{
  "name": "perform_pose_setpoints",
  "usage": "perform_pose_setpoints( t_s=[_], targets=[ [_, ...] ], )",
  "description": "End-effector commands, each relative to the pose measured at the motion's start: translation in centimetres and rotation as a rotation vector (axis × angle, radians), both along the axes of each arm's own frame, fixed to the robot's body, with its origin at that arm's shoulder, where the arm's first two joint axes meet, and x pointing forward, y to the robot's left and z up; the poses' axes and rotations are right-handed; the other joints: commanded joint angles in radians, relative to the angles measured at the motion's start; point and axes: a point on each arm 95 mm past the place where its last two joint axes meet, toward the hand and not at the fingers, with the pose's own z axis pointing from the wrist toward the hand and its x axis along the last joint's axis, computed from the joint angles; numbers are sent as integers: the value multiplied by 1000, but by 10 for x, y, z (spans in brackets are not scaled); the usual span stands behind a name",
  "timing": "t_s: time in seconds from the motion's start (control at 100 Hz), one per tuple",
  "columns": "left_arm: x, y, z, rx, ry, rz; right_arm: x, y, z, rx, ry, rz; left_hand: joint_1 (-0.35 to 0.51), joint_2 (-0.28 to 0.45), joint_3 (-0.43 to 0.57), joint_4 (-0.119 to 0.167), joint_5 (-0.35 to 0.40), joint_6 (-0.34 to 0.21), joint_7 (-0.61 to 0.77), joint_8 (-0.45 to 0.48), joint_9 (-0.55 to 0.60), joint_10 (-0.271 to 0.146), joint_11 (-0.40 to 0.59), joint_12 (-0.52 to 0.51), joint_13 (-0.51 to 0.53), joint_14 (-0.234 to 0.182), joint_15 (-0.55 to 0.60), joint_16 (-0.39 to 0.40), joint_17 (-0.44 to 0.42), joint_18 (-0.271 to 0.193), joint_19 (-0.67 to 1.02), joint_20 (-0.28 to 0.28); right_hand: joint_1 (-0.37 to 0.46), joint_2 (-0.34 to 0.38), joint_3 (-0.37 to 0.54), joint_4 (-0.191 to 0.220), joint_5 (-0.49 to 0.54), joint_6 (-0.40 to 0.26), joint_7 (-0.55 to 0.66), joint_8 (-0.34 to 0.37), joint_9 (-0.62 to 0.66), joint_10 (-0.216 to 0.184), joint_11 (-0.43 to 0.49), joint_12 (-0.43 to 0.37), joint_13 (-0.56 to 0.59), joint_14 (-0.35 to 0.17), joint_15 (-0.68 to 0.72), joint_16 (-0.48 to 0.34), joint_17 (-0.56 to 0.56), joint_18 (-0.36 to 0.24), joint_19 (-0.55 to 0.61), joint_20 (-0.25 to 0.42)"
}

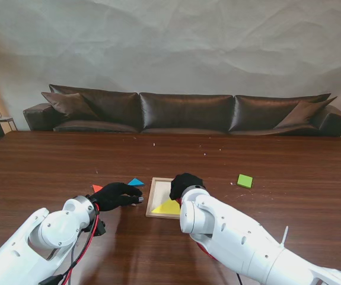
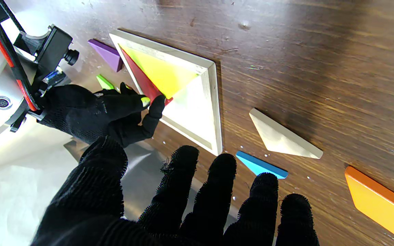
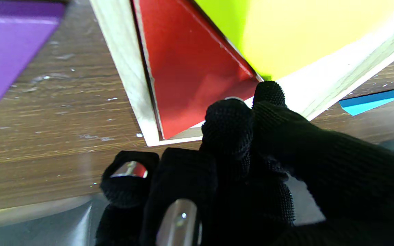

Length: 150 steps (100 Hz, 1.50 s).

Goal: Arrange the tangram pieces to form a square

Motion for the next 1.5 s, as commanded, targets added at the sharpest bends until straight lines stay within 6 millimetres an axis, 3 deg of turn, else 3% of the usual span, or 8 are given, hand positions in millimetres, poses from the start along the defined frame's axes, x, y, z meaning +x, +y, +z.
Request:
perform_pose_setpoints(
  t_s=[0.0, 0.22, 0.34, 0.53, 0.72, 0.94, 1.08, 1.49],
  targets=[
    [-1, -2, -2, 3, 19, -12, -3, -1, -5, -2, 20, -2, 6, 27, 0, 36, 6, 6, 5, 5, 10, 6, 7, 13, 26, 11, 13, 17, 7, -11, -13, 13, -11, 36, 77, 25, -28, 20, -25, -28, 53, 68, 25, 6, 4, -214, 58, 19, 431, -7, 124, -12],
    [-1, -2, -2, 3, 19, -12, -5, -4, 5, 51, -16, -29, 6, 27, 1, 36, 5, 5, 5, 5, 9, 5, 7, 13, 26, 10, 13, 18, 7, -11, -13, 13, -17, 22, 73, 16, -33, 29, -15, -27, 60, 70, 17, -4, 4, -213, 58, 20, 430, -4, 124, -12],
    [-1, -2, -2, 1, 15, -11, -8, -9, 16, 83, -71, -60, 5, 27, 0, 36, -2, 3, 2, 3, 4, 5, 6, 12, 24, 11, 12, 17, 6, -11, -13, 13, -73, 0, 3, -27, -84, 93, 18, -39, 55, 71, -7, -16, 3, -176, 42, 7, 425, 14, 103, -20],
    [-1, -1, -1, 0, 2, -8, -15, -34, 37, 98, -184, -131, 6, 26, 1, 37, -9, 0, -1, 2, 0, 3, 5, 12, 21, 9, 11, 17, 7, -11, -13, 13, -207, 86, -136, 74, -93, 172, -91, 69, -10, 94, -59, -48, 1, -100, -22, -54, 403, 110, -13, -44],
    [-1, -3, -2, 6, 0, -16, -23, -59, 49, 104, -257, -190, 6, 27, 0, 37, -13, -1, -2, 2, -4, 2, 4, 12, 20, 8, 11, 17, 6, -12, -13, 13, -232, 93, -168, 133, -84, 191, -141, 172, -33, 103, -67, -57, 0, -72, -51, -74, 392, 146, -63, -52],
    [-1, -7, -3, 6, 3, -26, -31, -84, 50, 105, -237, -176, 6, 27, 0, 37, -16, -1, -3, 1, -4, -3, 5, 11, 19, 7, 10, 16, 7, -11, -13, 13, -228, 55, -230, 111, -154, 186, -204, 238, -209, 145, -126, -80, -4, 65, -292, -196, 209, 250, -275, -35],
    [1, -10, -4, 5, -4, -38, -35, -92, 44, 105, -225, -123, 9, 27, 1, 37, -17, -3, -3, 1, -7, -4, 4, 11, 16, 7, 10, 16, 9, -10, -12, 13, -232, 24, -262, 93, -199, 165, -227, 262, -344, 165, -178, -117, -11, 122, -521, -276, 65, 250, -357, -1],
    [43, 1, 22, 122, -154, -63, -40, -110, 53, 112, -276, -7, 33, -5, 61, 35, -4, -27, 7, 3, -2, -26, 26, 33, 63, 2, 73, 66, 75, 11, 29, 39, -243, 39, -268, 93, -232, 146, -239, 279, -406, 173, -236, -179, -99, 147, -691, -279, -12, 239, -402, -7]
  ],
)
